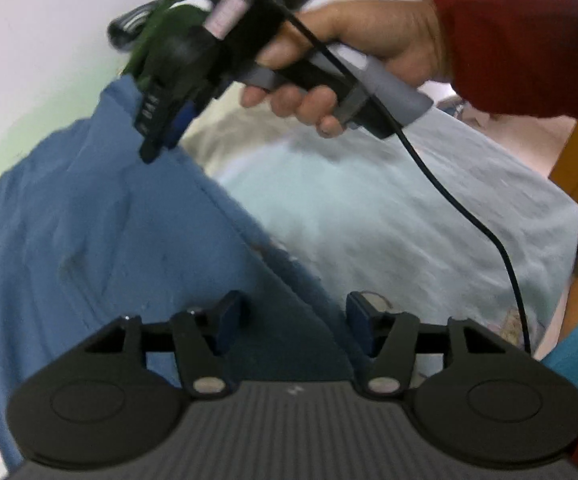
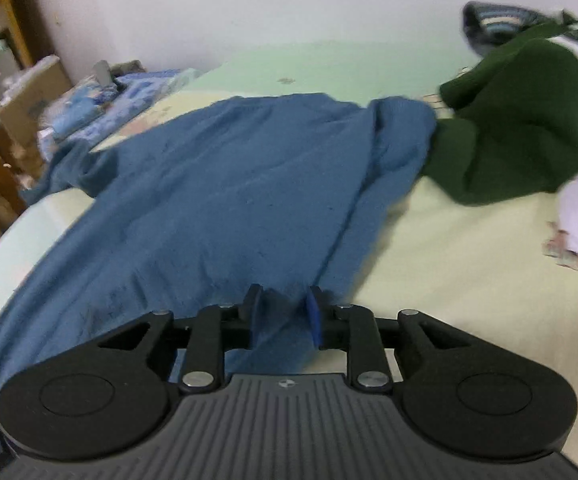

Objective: Fold clothes
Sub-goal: 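Open the right gripper to release the sweater edge, then move the right gripper to the blue sweater sleeve cuff and grasp it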

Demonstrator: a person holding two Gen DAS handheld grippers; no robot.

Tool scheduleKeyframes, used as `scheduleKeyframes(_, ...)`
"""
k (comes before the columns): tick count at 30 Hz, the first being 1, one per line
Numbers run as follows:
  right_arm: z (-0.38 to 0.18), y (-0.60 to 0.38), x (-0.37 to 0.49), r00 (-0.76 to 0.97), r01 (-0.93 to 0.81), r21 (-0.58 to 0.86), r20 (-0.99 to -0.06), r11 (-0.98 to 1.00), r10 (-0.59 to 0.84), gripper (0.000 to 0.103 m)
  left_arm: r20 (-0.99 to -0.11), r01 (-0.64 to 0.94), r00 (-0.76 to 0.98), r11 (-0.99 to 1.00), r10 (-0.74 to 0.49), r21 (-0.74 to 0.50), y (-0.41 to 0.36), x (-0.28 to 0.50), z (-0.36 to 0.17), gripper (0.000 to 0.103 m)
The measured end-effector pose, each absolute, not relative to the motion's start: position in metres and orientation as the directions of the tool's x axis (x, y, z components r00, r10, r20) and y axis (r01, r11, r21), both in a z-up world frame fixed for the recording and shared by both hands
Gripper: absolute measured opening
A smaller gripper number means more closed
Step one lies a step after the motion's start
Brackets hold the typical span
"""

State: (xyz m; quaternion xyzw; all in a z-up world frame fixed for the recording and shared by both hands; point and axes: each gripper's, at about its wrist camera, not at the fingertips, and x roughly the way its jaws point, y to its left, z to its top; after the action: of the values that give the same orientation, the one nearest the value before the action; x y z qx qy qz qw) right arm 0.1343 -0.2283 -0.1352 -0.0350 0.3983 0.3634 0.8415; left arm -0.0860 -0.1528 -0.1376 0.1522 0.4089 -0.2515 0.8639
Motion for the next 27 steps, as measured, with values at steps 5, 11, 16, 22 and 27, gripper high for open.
scheduleKeyframes(5, -0.133, -0.218, 0.111, 0.332, -0.677, 0.287, -0.704, 0.678, 0.628, 0.026, -0.782, 0.525, 0.536, 0.851, -0.319, 0.013, -0.145, -0.084, -0.134, 0.059)
scheduleKeyframes(11, -0.138, -0.213, 0.095, 0.375, -0.687, 0.231, -0.699, 0.689, 0.608, 0.024, -0.746, 0.404, 0.599, 0.914, -0.29, -0.031, -0.105, -0.093, -0.113, 0.064)
scheduleKeyframes(16, -0.134, -0.203, 0.096, 0.382, -0.637, 0.252, -0.717, 0.728, 0.583, 0.033, -0.73, 0.279, 0.656, 0.96, -0.193, -0.003, -0.058, -0.091, -0.103, 0.064)
scheduleKeyframes(22, -0.136, -0.177, 0.076, 0.453, -0.602, 0.149, -0.745, 0.784, 0.489, 0.036, -0.739, 0.214, 0.654, 0.977, -0.159, -0.021, 0.005, -0.089, -0.098, 0.063)
scheduleKeyframes(27, -0.119, -0.177, 0.043, 0.405, -0.557, 0.202, -0.781, 0.806, 0.476, 0.033, -0.746, 0.305, 0.633, 0.952, -0.209, -0.008, 0.036, -0.088, -0.104, 0.064)
